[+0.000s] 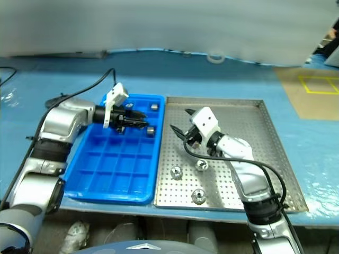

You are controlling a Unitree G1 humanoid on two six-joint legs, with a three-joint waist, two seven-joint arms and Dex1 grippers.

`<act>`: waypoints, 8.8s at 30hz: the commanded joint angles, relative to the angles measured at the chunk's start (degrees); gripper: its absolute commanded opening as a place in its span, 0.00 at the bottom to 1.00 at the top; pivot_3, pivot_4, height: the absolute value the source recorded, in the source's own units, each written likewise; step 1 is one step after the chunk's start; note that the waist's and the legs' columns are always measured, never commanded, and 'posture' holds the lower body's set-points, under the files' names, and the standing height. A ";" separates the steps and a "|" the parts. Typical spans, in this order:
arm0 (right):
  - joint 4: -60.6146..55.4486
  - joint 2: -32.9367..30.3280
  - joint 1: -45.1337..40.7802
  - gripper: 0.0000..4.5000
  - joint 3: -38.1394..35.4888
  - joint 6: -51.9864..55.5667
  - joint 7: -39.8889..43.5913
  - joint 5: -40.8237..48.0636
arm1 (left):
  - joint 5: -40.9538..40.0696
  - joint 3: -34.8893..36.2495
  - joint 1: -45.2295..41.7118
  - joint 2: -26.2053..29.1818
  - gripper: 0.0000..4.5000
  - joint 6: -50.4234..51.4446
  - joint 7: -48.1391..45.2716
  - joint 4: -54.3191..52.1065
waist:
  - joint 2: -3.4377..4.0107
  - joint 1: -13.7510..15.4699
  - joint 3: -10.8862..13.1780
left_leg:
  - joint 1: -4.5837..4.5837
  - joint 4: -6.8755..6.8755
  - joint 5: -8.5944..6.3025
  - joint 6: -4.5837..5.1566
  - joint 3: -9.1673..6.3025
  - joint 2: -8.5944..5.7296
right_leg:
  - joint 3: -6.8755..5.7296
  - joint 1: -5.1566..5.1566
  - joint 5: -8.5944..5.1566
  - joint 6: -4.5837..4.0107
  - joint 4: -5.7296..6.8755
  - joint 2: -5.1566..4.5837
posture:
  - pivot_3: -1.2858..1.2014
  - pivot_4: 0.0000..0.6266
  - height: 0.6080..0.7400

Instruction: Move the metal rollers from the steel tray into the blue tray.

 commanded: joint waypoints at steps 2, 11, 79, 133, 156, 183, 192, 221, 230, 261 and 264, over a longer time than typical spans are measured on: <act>4.08 -0.36 -6.33 0.84 1.63 -4.04 7.51 2.60 | -4.88 6.89 7.54 2.93 0.44 5.52 6.55 -11.74 | 0.00 2.20 0.00 | -0.01 -0.05 0.04 -0.07 -0.01 0.01 | -0.07 0.01 -0.01 -0.01 0.02 0.04 | 0.56 0.24 1.00; 11.55 1.06 -10.82 0.84 4.29 -8.48 12.48 1.23 | -7.67 10.88 15.32 0.38 0.44 6.19 19.95 -15.43 | -0.22 6.30 0.01 | -0.09 -0.05 0.01 -0.37 -0.14 -0.17 | -0.13 0.06 -0.09 -0.14 0.04 0.01 | 0.60 0.24 1.00; 11.69 3.55 -5.14 0.84 3.59 -10.95 2.33 -2.69 | -16.80 13.45 4.09 14.55 0.99 -6.07 12.11 -0.65 | -0.56 4.21 0.02 | 0.54 -0.81 0.58 -1.35 -0.19 0.21 | -0.08 0.00 -0.08 -0.06 0.18 0.50 | 0.52 0.24 1.00; -34.42 -1.14 36.14 0.84 -22.37 11.93 -20.58 -4.24 | 15.89 -11.08 -31.10 -24.50 0.99 -48.54 -0.76 65.20 | 0.10 -20.72 -0.33 | -0.50 0.53 -0.88 1.49 -0.25 -1.13 | -0.23 0.49 -0.07 0.13 -1.33 -0.77 | 0.21 0.24 1.00; -31.27 -1.87 33.47 0.84 -20.69 11.43 -19.66 -4.31 | 25.08 -14.83 -24.95 -20.78 0.99 -54.70 2.11 65.12 | 0.21 -21.05 -0.27 | -0.52 1.16 -1.05 1.75 -0.32 -1.13 | -0.28 0.76 -0.07 0.13 -1.24 -0.87 | 0.24 0.24 1.00; -28.42 -2.11 31.11 0.84 -19.04 10.19 -19.28 -4.32 | 22.73 -11.12 -23.90 -22.09 0.38 -52.95 2.57 63.80 | 0.25 -21.10 -0.24 | -0.52 1.21 -1.10 1.80 -0.33 -1.16 | -0.28 0.78 -0.07 0.13 -1.25 -0.92 | 0.26 0.24 1.00; -24.59 -3.51 17.33 0.84 -18.15 12.25 -10.65 6.39 | 7.40 -2.17 -19.64 -17.22 0.38 -39.75 -10.39 39.89 | 0.24 -20.03 -0.07 | -0.61 1.22 -1.09 1.84 -0.34 -1.21 | -0.31 0.67 -0.05 0.09 -1.08 -1.17 | 0.34 0.24 1.00; 18.84 1.86 -15.56 0.84 4.42 -10.42 18.75 3.73 | -15.53 21.88 46.70 -5.74 0.38 -10.27 26.58 -44.21 | -0.44 7.96 0.52 | -0.17 0.19 -0.26 0.31 -0.99 -0.96 | -0.02 0.43 -0.73 -0.99 0.07 -0.59 | 0.63 0.24 1.00; 17.48 1.70 -12.67 0.84 4.44 -10.60 17.90 2.32 | -12.68 23.41 56.24 -1.90 0.38 -20.68 25.83 -37.80 | -0.59 8.72 0.44 | -0.08 -0.65 0.45 -0.89 -1.39 0.04 | -0.16 0.17 -0.43 1.10 0.02 0.42 | 0.63 0.24 1.00; 8.89 -3.01 -6.52 0.84 -6.30 -4.17 8.92 3.47 | -18.51 2.81 17.98 2.17 0.94 -13.21 18.55 -17.74 | -0.79 8.37 0.26 | 0.66 -0.75 0.93 -1.77 -1.01 0.14 | 0.14 0.32 -0.41 1.11 0.80 0.80 | 0.53 0.24 1.00; 5.37 -4.62 -2.96 0.84 -9.63 -2.45 5.49 3.20 | -15.40 -3.72 10.44 -0.49 0.94 -15.98 13.59 -9.04 | -0.98 7.17 0.13 | 0.69 -0.76 0.93 -1.76 -0.95 0.12 | 0.19 0.36 -0.41 1.12 0.78 0.80 | 0.50 0.24 1.00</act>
